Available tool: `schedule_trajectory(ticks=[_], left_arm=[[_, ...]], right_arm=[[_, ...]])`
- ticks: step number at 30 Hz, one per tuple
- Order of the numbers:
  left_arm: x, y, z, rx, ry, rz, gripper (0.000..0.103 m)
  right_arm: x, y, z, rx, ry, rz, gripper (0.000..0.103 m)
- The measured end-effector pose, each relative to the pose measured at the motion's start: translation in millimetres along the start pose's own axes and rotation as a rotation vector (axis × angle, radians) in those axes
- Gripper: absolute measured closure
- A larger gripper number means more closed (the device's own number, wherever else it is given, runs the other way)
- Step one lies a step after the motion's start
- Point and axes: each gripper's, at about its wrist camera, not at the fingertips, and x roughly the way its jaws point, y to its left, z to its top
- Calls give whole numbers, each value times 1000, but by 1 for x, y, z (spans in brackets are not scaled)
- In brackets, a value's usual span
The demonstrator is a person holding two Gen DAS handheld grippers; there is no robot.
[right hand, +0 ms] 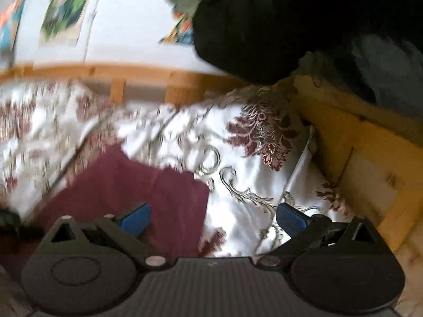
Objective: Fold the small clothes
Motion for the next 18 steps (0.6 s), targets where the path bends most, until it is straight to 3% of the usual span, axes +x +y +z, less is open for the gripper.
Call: schedule_trajectory(ticks=[2,5,7,9,16,18], left_arm=[[1,-1,-2,11,-6,3,1],[0,-1,-4,17,-7,-1,1],[-1,-1,-4,20,-1,-2,1],[-1,-1,-3,23,4,-4,1],[-1,-1,-5,28,0,-6,1],[-1,-2,-5,28,2,-5,1]], right_arm=[[8,-7,-1,118,3,59,2],[23,-11,-4,261,30,117,17],[31,-5,-5,220,41,101,26],[37,1,-4,173,42,85,47],[44,8,-10,173,110,49,81],[41,7,-10,178,104,51,96]])
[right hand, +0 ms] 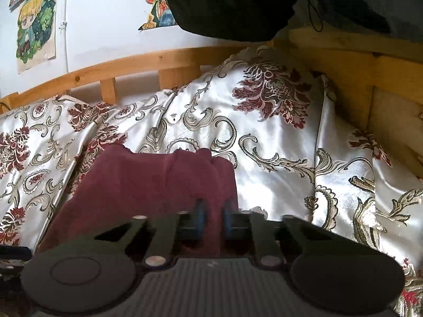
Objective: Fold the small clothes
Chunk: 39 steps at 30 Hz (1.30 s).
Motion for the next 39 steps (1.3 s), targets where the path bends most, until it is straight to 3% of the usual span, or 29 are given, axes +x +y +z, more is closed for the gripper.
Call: schedule_trajectory(ticks=[4,8,10,12,16,21,27,32,36,39], left_arm=[[-5,-3,5,-10,4,-17,1],[-20,-20,2,112,-63,-101,1],[-17,-28,-1,160,-36,-106,1],[-11,-29,-5,147,0,-95,1],[-2,-14,-8,25,59,-135,1],[-3,-17,-12,57,54,-125,1],[-3,-16,-13,56,49,-127,1],[-3,-16,-13,55,47,-128,1],[-3,-16,-12,54,46,-130,1],[-4,-16,-12,53,45,-132,1]], right_arm=[[-13,1,6,-14,-60,-26,97],[-11,-4,8,-9,-46,-34,97],[-4,-7,3,14,-11,-36,97],[1,-10,0,32,22,-38,97],[4,-13,-3,48,43,-31,95],[-1,-23,1,111,26,-3,59],[1,-28,1,162,22,66,34],[7,-21,0,118,55,73,25],[11,-7,-4,6,76,26,23],[10,-5,-4,0,78,12,27]])
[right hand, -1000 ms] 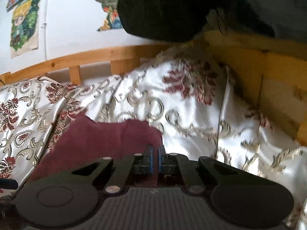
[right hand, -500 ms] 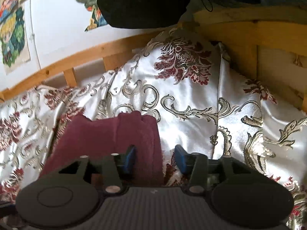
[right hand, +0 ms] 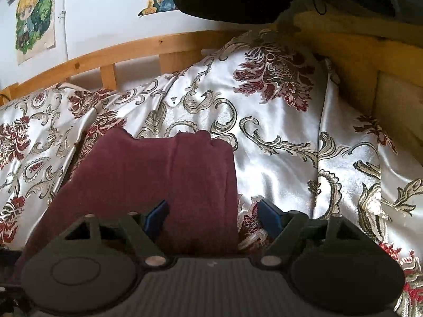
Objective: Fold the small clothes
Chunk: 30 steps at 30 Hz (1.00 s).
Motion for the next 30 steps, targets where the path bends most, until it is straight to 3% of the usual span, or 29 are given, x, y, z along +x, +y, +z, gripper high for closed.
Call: schedule_trajectory(ticks=[6,14,22,30], left_arm=[[-1,0,0,-1,-1,-1,1],[-1,0,0,-5,-3,-9,1],[-2,1,-1,-11,-7,-20,1],[-2,-1,7,-4,13,-28,1]], right_arm=[[-1,-3,1,12,22,39,48],[4,-24,0,157,53,119,49],[5,-22,1,146,61,120,53],[6,-21,0,154,65,141,63]])
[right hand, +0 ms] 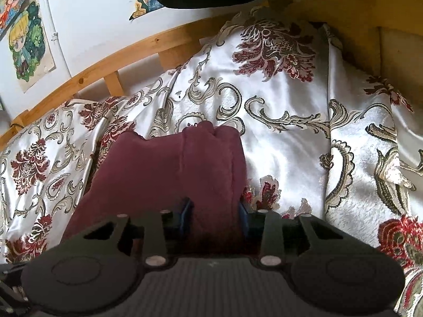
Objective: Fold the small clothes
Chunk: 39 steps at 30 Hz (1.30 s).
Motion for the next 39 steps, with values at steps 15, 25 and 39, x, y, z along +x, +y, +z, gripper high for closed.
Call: schedule_trajectory(ticks=[15,25,39], left_arm=[[19,54,60,-287,-22,-154,13],[43,67,62,-359,29,-206,42],[36,22,77,-141,56,-34,60]], right_arm=[[3,-1,-5,-5,-18,-16,60],[4,0,-6,-18,-23,-20,59],[-1,2,-8,10,-57,-2,68]])
